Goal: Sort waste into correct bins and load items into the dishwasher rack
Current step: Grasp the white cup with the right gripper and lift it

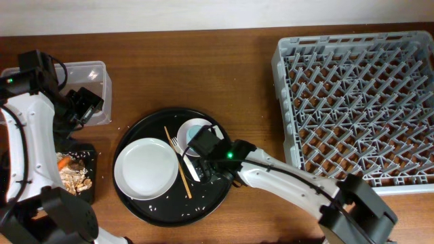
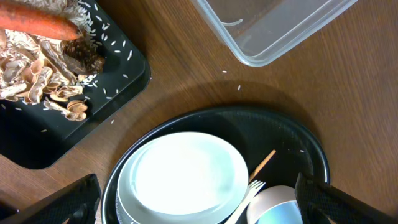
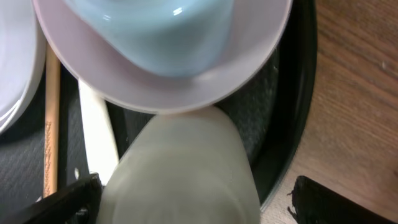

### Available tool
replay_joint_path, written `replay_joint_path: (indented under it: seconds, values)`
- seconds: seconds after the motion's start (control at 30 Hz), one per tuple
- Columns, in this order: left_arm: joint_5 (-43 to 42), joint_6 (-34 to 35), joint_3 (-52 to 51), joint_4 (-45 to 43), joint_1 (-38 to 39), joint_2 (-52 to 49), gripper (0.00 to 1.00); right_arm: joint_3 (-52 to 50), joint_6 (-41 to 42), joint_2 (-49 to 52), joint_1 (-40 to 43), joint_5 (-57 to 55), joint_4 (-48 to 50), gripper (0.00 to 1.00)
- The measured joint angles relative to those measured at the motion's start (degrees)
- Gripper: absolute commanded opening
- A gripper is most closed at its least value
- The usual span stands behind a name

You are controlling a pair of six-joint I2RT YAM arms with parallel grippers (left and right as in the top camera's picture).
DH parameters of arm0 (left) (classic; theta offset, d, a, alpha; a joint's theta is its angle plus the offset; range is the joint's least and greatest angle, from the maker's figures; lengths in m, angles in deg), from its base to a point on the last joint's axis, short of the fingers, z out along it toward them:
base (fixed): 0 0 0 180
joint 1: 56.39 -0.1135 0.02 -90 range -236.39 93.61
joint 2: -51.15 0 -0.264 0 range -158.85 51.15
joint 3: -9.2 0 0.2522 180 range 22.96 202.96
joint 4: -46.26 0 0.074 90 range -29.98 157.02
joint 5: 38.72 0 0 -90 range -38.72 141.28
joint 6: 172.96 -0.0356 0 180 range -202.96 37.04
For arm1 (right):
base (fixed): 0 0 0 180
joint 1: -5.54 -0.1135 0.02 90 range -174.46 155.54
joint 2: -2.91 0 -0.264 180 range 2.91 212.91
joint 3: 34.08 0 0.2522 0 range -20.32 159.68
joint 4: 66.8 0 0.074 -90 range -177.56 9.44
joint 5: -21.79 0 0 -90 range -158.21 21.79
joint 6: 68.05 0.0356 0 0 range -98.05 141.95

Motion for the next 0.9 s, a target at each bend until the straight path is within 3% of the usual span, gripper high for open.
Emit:
replay_joint_path:
  seconds: [0.13, 0.2, 0.33, 0.57, 0.73, 0.9]
  values:
    - [0.0, 0.0, 0.0, 0.0, 0.0, 0.0, 0.99, 0.0, -0.2, 0.3, 0.0, -0.6, 2.1, 1.0]
    - [0.0, 0.0, 0.0, 0.0, 0.0, 0.0, 0.99, 0.0, -0.3, 0.4, 0.0, -1.4, 2.8, 0.89]
    - [0.0, 0.0, 0.0, 0.0, 0.0, 0.0, 0.99, 0.0, -0.3, 0.4, 0.0, -1.9, 2.8, 0.79]
    - [0.0, 0.0, 0.0, 0.0, 0.0, 0.0, 0.99, 0.0, 0.0, 0.4, 0.0, -2.1, 2.3, 0.7]
    - [0.0, 0.0, 0.0, 0.0, 0.0, 0.0, 0.99, 2.5, 1.1, 0.5, 0.0, -1.6, -3.5, 0.66]
    - [0.0, 0.0, 0.0, 0.0, 0.0, 0.0, 0.99, 13.7, 1.5, 0.8, 0.0, -1.7, -14.4, 0.65]
